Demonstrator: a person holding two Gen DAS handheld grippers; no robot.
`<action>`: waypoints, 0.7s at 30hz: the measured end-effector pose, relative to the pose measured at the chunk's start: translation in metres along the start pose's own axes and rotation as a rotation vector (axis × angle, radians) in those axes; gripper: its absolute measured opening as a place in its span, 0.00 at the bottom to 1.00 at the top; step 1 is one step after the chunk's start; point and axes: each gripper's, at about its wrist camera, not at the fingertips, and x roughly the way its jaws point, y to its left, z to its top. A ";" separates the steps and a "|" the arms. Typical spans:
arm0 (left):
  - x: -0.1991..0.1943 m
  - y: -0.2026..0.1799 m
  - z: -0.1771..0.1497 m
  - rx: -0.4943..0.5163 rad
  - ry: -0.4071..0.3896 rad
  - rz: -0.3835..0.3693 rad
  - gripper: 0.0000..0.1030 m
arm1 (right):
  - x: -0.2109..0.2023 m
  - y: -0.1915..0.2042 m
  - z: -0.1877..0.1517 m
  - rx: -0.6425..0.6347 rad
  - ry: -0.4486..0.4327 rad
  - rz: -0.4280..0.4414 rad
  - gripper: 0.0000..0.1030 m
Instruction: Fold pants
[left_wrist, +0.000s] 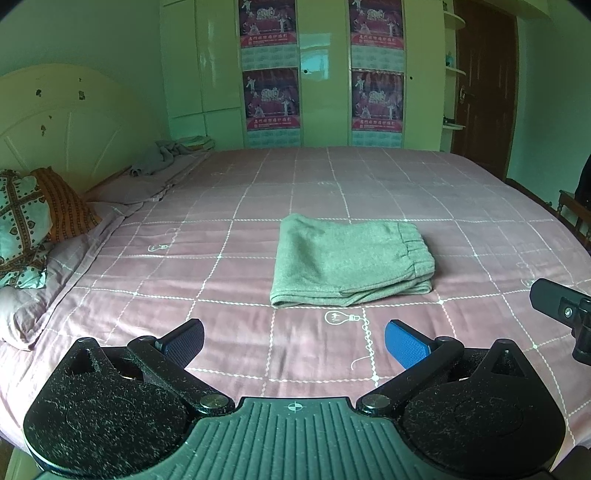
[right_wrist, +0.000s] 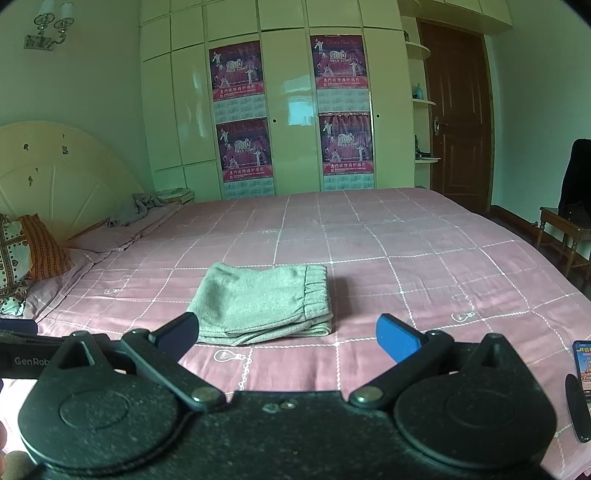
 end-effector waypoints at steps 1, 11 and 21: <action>0.000 -0.001 0.000 0.001 0.000 -0.001 1.00 | 0.000 0.000 0.000 -0.001 0.001 0.000 0.99; 0.004 -0.002 0.001 0.006 0.009 -0.012 1.00 | 0.001 0.003 -0.001 -0.005 0.007 0.002 0.99; 0.010 -0.002 0.002 -0.004 -0.015 -0.081 1.00 | 0.003 -0.001 0.001 -0.005 0.015 -0.003 0.99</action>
